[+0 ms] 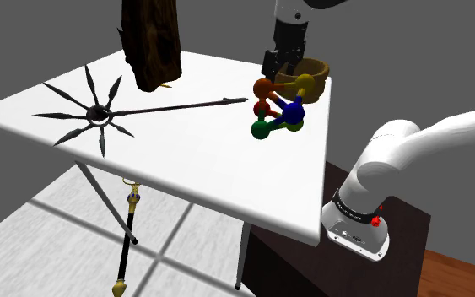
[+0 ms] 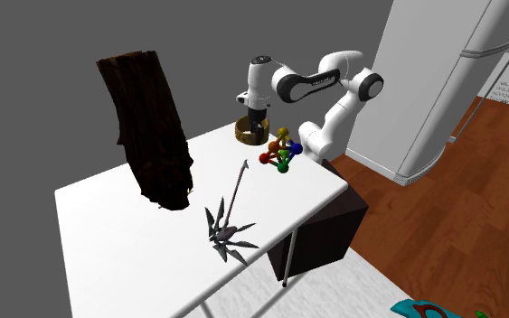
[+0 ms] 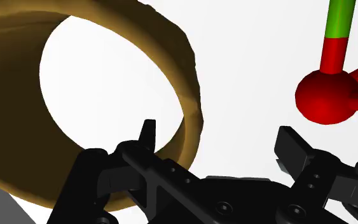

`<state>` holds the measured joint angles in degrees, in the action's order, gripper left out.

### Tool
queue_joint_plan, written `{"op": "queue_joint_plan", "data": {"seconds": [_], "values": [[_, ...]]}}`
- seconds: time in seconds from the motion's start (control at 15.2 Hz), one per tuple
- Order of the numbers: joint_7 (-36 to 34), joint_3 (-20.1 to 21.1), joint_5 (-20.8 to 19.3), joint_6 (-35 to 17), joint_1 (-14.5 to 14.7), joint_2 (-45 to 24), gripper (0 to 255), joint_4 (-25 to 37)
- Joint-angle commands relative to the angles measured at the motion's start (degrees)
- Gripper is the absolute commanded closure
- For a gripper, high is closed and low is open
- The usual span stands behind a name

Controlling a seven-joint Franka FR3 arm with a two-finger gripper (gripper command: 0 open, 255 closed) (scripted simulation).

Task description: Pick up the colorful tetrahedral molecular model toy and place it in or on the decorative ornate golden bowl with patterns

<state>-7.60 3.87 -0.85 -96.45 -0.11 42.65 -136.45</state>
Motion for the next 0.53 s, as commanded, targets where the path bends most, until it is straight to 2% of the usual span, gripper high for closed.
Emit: {"op": "queue_joint_plan", "data": {"seconds": [0.0,0.46], "values": [[0.0,0.0,0.0,0.0,0.0,0.0,0,0.0],[-5.5,8.0,2.6,8.9,3.4,-3.6,0,10.0]]}}
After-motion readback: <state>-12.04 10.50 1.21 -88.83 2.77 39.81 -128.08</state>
